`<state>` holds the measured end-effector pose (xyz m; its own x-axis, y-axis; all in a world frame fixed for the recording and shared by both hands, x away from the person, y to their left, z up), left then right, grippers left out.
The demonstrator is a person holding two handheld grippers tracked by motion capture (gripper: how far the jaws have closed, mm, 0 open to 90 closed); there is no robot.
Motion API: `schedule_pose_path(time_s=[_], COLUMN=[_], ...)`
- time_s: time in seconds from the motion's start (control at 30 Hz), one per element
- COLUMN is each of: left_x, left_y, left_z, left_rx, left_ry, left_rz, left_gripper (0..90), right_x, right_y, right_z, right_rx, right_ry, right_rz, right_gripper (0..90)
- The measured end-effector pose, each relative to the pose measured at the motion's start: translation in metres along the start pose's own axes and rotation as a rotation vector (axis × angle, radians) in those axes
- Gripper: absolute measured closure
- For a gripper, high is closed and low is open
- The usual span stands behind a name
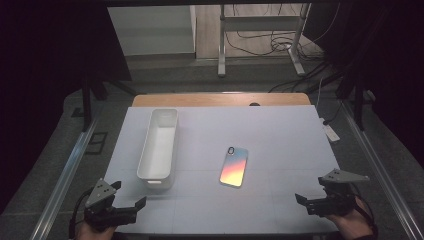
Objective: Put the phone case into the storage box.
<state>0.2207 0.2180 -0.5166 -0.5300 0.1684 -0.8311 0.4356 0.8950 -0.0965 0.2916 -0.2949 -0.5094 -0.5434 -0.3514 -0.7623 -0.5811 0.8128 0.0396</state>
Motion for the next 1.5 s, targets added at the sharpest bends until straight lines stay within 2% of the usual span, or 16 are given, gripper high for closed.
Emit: schedule_pose_path(time_s=[0.13, 0.53, 1.1, 1.5], left_x=[0.0, 0.0, 0.0, 0.0], left_y=[0.0, 0.0, 0.0, -0.001], left_z=[0.0, -0.001, -0.001, 0.0], left_rx=[0.0, 0.003, 0.001, 0.001], left_ry=[-0.001, -0.005, -0.002, -0.002], left_rz=[0.004, 0.0, 0.007, 0.009], left_gripper=[2.9, 2.9, 2.8, 2.9], right_x=[-0.002, -0.012, -0.022, -0.029], right_y=[0.002, 0.006, 0.013, 0.014], right_z=[0.003, 0.011, 0.023, 0.029], right_rx=[-0.007, -0.012, -0.05, -0.073], right_ry=[0.015, 0.014, 0.051, 0.062], right_rz=[-0.009, -0.034, -0.061, -0.062], right_gripper=[0.0, 0.0, 0.0, 0.0])
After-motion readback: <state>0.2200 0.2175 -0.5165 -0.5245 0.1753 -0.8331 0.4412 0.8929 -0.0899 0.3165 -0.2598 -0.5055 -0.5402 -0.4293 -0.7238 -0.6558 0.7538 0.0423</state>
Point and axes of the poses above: each handheld gripper's, and its own axes: z roughly forward along the jaws, x roughly out of its underside, y roughly to its left, the point moved 8 cm from there along z, roughly forward along the jaws, and after that the axes turned 4 degrees about -y, right-handed, at the moved point
